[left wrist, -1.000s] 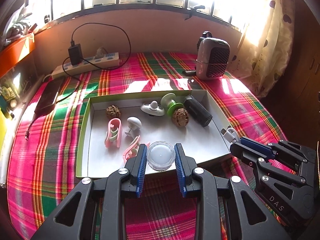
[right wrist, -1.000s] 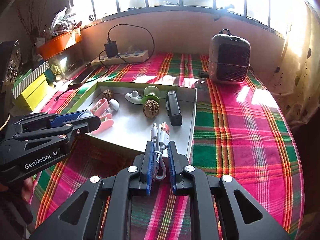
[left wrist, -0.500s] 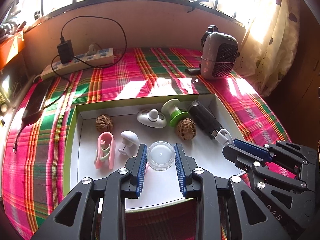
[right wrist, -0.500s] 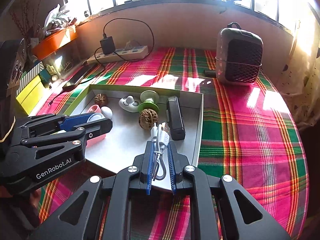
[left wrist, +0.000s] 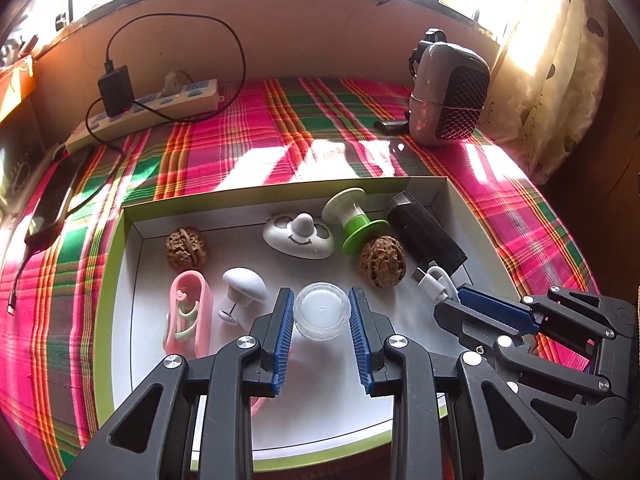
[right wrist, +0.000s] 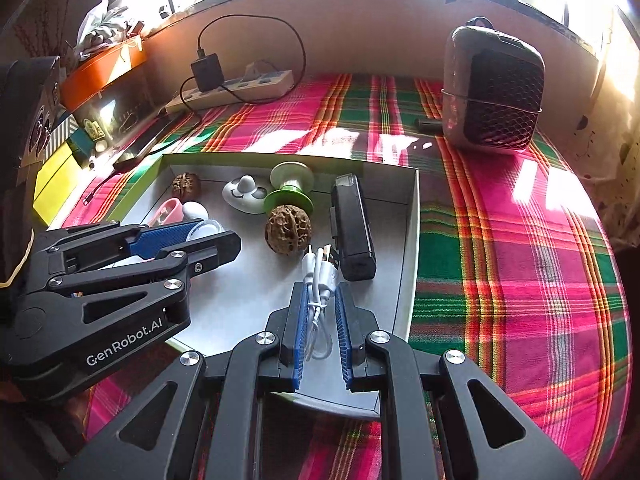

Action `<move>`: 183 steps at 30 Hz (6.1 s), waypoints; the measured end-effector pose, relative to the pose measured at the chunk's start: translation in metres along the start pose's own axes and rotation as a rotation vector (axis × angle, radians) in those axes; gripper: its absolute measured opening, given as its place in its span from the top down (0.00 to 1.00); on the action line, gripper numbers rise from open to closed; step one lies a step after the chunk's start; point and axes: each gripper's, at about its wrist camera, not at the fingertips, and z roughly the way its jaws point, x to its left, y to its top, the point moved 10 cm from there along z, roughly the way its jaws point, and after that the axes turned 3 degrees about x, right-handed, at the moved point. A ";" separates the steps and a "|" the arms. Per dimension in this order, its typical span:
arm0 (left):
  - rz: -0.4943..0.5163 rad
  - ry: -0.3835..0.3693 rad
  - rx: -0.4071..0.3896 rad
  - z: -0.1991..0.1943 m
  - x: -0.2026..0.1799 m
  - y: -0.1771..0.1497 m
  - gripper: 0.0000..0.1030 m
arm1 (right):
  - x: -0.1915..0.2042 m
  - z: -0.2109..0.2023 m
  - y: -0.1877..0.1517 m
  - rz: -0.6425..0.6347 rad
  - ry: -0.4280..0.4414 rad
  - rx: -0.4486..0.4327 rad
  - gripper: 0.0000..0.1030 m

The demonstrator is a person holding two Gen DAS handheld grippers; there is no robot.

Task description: Organize objects

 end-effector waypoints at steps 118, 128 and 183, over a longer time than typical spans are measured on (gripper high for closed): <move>-0.107 0.232 -0.024 -0.075 0.050 -0.125 0.74 | 0.025 -0.044 -0.085 0.045 -0.136 -0.024 0.64; -0.119 0.225 -0.046 -0.075 0.051 -0.124 0.74 | 0.015 -0.045 -0.087 0.067 -0.172 -0.015 0.61; -0.137 0.239 -0.050 -0.074 0.051 -0.123 0.73 | 0.008 -0.044 -0.087 0.075 -0.189 -0.007 0.45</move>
